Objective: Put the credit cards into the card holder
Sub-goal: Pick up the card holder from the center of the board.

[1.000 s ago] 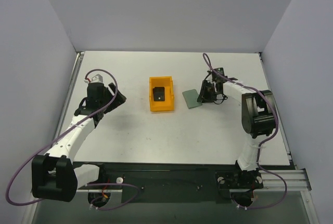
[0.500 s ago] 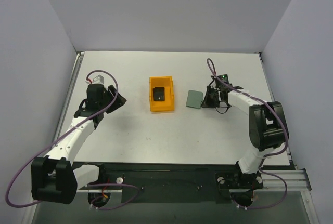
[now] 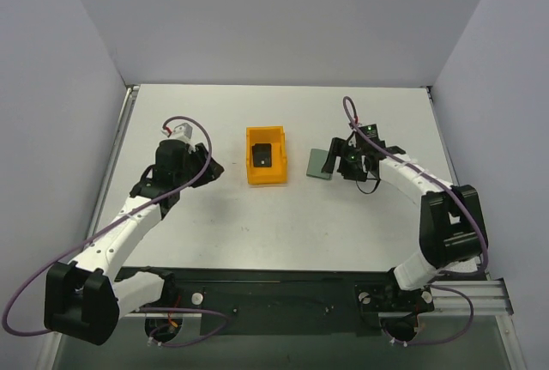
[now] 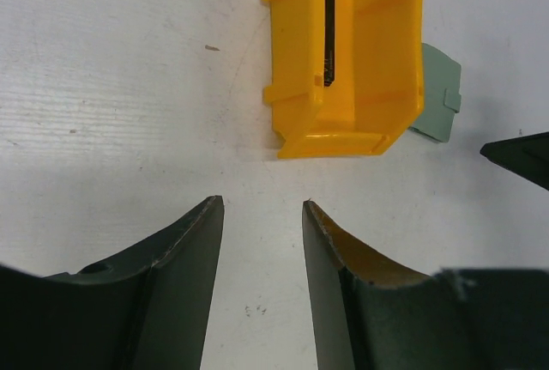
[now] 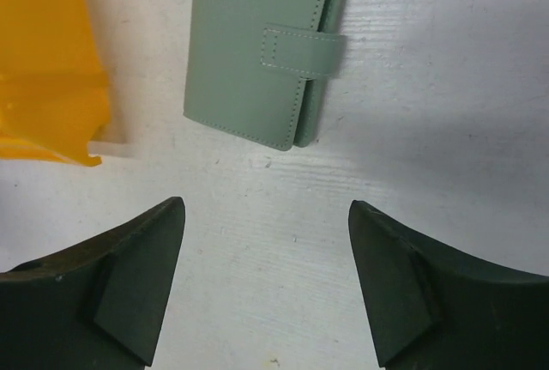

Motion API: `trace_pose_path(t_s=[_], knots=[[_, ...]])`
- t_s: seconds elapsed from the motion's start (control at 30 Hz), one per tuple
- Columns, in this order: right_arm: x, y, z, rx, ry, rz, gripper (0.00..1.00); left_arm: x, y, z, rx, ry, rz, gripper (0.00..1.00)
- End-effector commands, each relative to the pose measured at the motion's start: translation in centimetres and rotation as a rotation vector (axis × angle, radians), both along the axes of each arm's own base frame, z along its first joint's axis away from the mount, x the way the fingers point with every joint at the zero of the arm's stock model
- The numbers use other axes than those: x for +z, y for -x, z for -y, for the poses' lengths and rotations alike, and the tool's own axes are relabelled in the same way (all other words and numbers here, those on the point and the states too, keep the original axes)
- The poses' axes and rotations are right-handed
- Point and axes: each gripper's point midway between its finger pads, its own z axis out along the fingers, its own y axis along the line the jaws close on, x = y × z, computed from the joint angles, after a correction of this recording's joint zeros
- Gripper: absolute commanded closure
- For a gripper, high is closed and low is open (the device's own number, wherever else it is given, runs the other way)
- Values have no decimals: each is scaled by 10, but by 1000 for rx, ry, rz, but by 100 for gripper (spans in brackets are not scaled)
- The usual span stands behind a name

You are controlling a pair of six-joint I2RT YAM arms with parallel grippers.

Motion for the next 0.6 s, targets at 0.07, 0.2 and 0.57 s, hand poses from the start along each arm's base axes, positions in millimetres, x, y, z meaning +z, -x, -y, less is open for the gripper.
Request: trace_pose_path(t_s=[0.07, 0.2, 0.57], knots=[[-13, -31, 4, -70, -28, -19, 25, 35, -12, 5, -9, -4, 110, 47], [-24, -49, 6, -104, -127, -28, 25, 32, -13, 6, -9, -6, 105, 46], [-39, -64, 1, -112, -194, -63, 29, 30, -17, 9, -23, -8, 92, 45]])
